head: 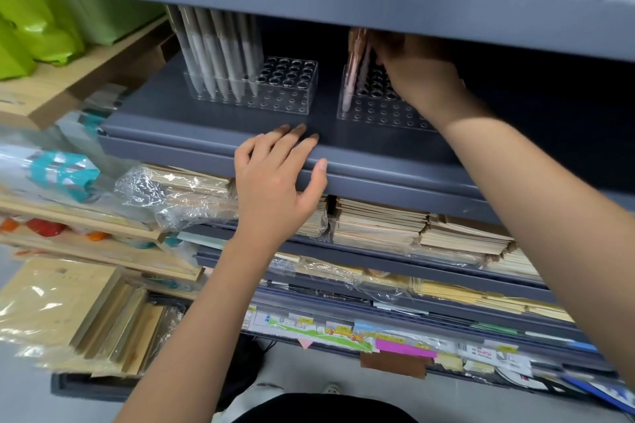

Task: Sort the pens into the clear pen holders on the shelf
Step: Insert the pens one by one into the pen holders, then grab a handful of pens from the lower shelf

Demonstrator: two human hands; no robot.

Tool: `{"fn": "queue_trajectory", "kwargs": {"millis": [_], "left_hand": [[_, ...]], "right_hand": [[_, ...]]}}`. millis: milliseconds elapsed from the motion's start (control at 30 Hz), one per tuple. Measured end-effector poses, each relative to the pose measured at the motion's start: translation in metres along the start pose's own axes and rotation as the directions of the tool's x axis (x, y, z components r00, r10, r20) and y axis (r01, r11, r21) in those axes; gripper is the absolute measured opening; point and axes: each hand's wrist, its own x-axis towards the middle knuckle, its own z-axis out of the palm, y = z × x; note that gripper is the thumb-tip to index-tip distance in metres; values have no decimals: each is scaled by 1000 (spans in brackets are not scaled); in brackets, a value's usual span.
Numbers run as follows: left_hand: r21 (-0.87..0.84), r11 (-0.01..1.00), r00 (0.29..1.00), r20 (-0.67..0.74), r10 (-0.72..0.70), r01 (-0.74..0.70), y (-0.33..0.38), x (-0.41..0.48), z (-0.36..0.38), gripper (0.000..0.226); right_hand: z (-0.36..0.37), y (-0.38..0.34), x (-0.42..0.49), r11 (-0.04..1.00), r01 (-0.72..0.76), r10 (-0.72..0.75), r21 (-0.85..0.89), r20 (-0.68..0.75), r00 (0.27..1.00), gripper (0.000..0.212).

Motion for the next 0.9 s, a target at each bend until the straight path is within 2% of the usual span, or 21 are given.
{"fn": "queue_trajectory", "kwargs": {"millis": [133,233,333,400,500,567,633,733,800,900], "left_hand": [[-92,993,987,149,-64,78,1,3,-15,34],[-316,922,953,272,-136,222,-2,8,-34,29],[-562,704,887,404,-225,434,-4,8,-61,22],[-648,556,847,474,-241,521,-8,2,-80,19],[-723,387,817,545,-189,572,-24,-23,-101,21],[-681,317,748,635,-193,660,-37,-53,-105,22],[-550,269,606,764,-219,791,-51,-94,-100,19],[-223,283,291,930,-223,933,-73,-173,-81,18],[-11,282,78,971,-226,959,-87,-227,-68,17],[221,341,-154,965,-213,914,-102,-294,-54,15]], "right_hand": [[-5,-2,-24,998,-50,52,28,-61,997,34],[-12,-11,-50,997,-60,65,54,-92,994,27],[-20,-19,-87,967,-87,115,240,-104,988,20],[-24,-28,-122,951,-90,136,296,-137,981,17],[-20,-33,-183,890,-129,209,438,-139,968,15],[-4,-24,-229,830,-250,324,498,-66,944,12],[26,-5,-284,740,-455,502,495,44,864,14],[83,27,-380,518,-751,750,410,204,629,17],[113,38,-447,380,-867,829,322,296,474,13],[132,39,-532,205,-949,881,241,377,286,13]]}}
